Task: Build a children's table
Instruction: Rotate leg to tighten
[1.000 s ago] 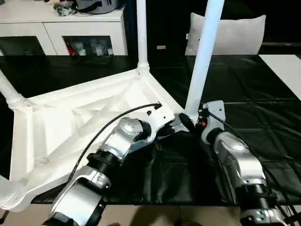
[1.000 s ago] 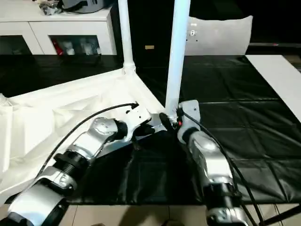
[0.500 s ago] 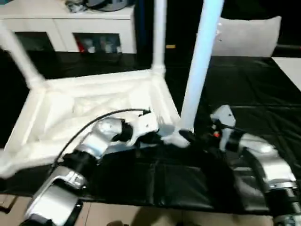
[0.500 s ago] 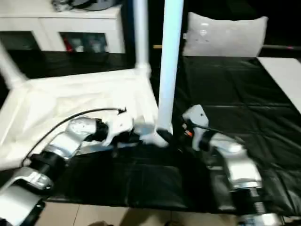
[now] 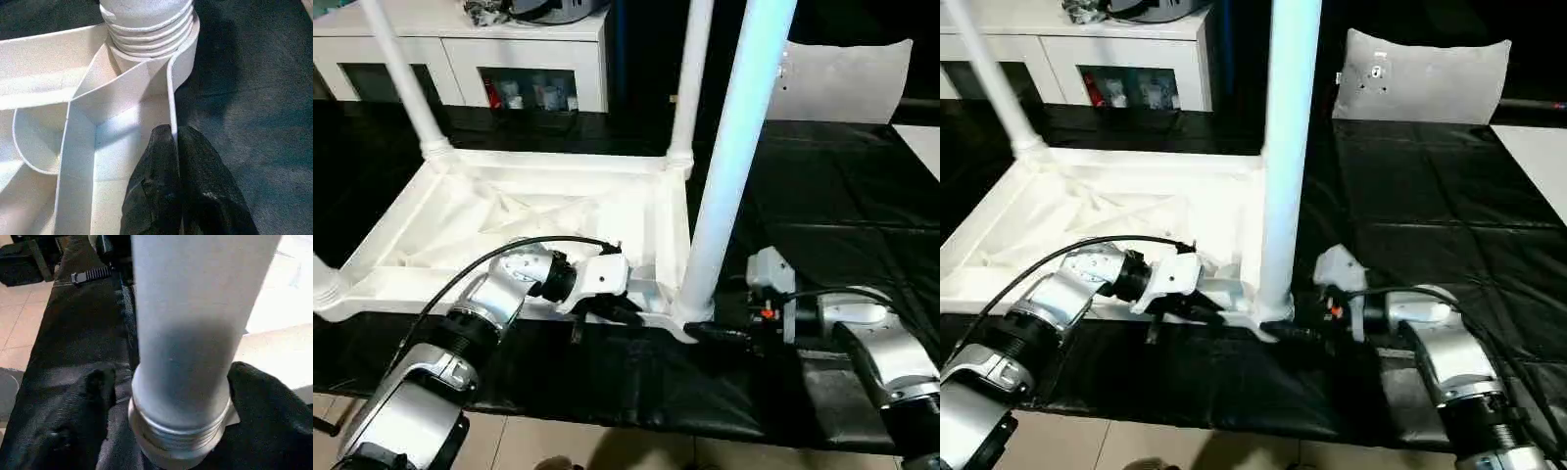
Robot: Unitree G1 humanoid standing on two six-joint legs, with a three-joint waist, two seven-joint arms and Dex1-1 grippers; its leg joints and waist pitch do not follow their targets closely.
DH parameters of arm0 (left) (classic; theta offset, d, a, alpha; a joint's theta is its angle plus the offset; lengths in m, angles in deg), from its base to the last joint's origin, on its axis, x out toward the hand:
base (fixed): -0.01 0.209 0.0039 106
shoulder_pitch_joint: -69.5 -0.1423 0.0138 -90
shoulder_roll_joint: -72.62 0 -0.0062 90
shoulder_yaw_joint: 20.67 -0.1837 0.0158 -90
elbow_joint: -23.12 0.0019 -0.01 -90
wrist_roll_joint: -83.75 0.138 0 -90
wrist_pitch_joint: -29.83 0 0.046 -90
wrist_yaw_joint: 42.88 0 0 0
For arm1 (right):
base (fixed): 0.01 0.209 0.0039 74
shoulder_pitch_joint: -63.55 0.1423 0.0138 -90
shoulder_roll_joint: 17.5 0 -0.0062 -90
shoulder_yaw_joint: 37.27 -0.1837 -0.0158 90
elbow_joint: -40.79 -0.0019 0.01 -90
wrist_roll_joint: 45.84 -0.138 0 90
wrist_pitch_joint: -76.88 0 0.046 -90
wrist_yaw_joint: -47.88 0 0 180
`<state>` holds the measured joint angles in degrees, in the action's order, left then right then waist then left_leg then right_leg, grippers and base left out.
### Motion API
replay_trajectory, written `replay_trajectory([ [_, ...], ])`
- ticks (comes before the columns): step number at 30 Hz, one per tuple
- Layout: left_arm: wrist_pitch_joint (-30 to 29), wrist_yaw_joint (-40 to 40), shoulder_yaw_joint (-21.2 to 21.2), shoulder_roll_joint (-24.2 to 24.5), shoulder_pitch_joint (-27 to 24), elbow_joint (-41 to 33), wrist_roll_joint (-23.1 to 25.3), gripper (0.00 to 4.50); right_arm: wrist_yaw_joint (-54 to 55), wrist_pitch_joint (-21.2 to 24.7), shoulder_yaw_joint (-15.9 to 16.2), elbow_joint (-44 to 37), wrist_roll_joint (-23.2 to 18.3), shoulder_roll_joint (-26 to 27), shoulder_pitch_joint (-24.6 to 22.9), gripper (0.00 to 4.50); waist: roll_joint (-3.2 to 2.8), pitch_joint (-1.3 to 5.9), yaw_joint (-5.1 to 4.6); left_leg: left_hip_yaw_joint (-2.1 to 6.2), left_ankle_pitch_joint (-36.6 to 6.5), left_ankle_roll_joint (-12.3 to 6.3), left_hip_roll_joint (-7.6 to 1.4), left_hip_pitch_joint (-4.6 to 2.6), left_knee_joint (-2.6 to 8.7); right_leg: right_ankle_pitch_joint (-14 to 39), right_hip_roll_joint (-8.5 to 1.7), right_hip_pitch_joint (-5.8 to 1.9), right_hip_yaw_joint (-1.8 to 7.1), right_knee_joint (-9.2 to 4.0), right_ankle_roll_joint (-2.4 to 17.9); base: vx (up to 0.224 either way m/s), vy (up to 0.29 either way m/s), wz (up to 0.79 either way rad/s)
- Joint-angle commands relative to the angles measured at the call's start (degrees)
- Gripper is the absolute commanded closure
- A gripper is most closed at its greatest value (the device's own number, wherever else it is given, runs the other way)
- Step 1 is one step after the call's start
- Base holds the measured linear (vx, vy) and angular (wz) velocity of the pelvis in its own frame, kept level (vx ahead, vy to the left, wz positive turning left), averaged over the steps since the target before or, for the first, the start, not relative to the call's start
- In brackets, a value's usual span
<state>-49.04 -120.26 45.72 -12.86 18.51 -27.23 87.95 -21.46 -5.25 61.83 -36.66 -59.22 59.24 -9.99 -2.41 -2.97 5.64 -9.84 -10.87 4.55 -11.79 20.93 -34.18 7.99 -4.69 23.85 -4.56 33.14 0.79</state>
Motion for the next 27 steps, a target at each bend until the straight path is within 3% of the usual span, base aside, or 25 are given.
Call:
replay_trajectory([
  [1,1.35,-2.06,-1.90,-0.16,1.12,-0.14,0.73,4.50,-1.04,-0.02,0.58,0.42,-0.27,0.19,0.93,0.99,0.96,4.13,-0.08,-0.16,-11.21,-4.32,-1.22,-0.33,3.92,19.24,-3.23,-3.48,2.10,-3.64,10.86,0.000,0.000,0.00],
  [9,2.30,-2.36,-1.95,-0.28,1.20,0.94,0.97,4.50,-1.33,0.72,0.71,1.72,-0.45,0.43,1.45,1.68,1.08,4.29,0.19,-0.21,-9.93,-4.61,-1.21,-0.28,3.77,17.54,-3.20,-3.52,2.10,-3.34,11.17,0.000,0.000,0.00],
  [14,2.17,-1.86,-1.63,-0.31,0.96,1.14,1.25,4.50,-1.52,1.88,0.91,0.94,-1.59,0.89,0.67,1.82,1.08,4.23,0.25,-0.20,-10.17,-4.49,-1.23,-0.33,3.82,18.55,-3.23,-3.48,2.08,-3.48,10.82,0.000,0.000,0.00],
  [19,-3.98,2.50,0.99,-2.83,-0.59,-2.74,-1.22,4.50,5.45,8.27,-0.60,-1.94,-3.23,4.68,-0.82,1.85,1.05,4.02,0.24,-0.13,-10.43,-3.90,-1.25,-0.22,4.04,20.36,-3.21,-3.50,2.04,-3.64,10.30,0.000,0.000,0.00],
  [20,-6.09,3.85,1.49,-3.50,-0.86,-3.73,-1.55,4.50,7.80,9.28,-0.63,-1.98,-2.41,5.49,-0.83,1.85,1.06,3.95,0.15,-0.11,-11.05,-3.68,-1.16,-0.24,4.07,21.63,-3.20,-3.50,1.94,-3.80,9.88,0.000,0.000,0.00],
  [21,-8.98,6.45,2.11,-4.63,-1.14,-5.08,-1.58,4.50,12.18,10.39,-0.38,-1.78,-0.16,6.90,-0.64,1.85,0.92,3.71,-0.23,-0.09,-13.02,-2.65,-0.95,-0.56,4.15,26.79,-3.26,-3.21,1.81,-4.40,8.34,0.000,0.000,0.00],
  [23,-11.84,10.01,2.77,-6.46,-1.57,-6.90,-1.52,4.50,18.82,12.83,-0.72,-1.37,2.01,9.70,-0.14,1.86,1.10,3.49,-0.78,0.05,-14.59,-1.81,-0.52,-0.81,4.09,31.86,-3.26,-3.00,1.47,-5.24,6.32,0.000,0.000,0.00],
  [25,-14.08,12.49,3.24,-8.02,-1.87,-8.06,-1.62,4.50,23.28,14.93,-1.90,-1.06,1.85,12.34,0.43,1.86,1.10,3.12,-1.77,0.40,-16.01,-0.96,-0.35,-0.34,4.45,34.74,-3.08,-3.27,1.05,-5.42,4.56,0.000,0.000,0.00],
  [26,-15.24,13.84,3.60,-9.02,-2.09,-8.73,-1.80,4.50,26.06,16.14,-2.85,-0.92,1.69,14.01,0.82,1.86,0.91,3.08,-2.00,0.48,-17.31,-0.82,-0.21,-0.51,4.42,36.60,-3.00,-3.15,0.69,-5.83,3.64,0.000,0.000,0.00],
  [27,-17.08,16.16,4.14,-10.45,-2.09,-9.05,-1.79,4.50,29.78,17.50,-4.02,-0.37,1.88,16.00,1.50,1.86,1.03,3.11,-3.17,0.35,-19.23,-0.98,0.20,-1.26,3.84,38.58,-3.10,-2.69,0.16,-6.84,2.54,0.000,0.000,0.00],
])
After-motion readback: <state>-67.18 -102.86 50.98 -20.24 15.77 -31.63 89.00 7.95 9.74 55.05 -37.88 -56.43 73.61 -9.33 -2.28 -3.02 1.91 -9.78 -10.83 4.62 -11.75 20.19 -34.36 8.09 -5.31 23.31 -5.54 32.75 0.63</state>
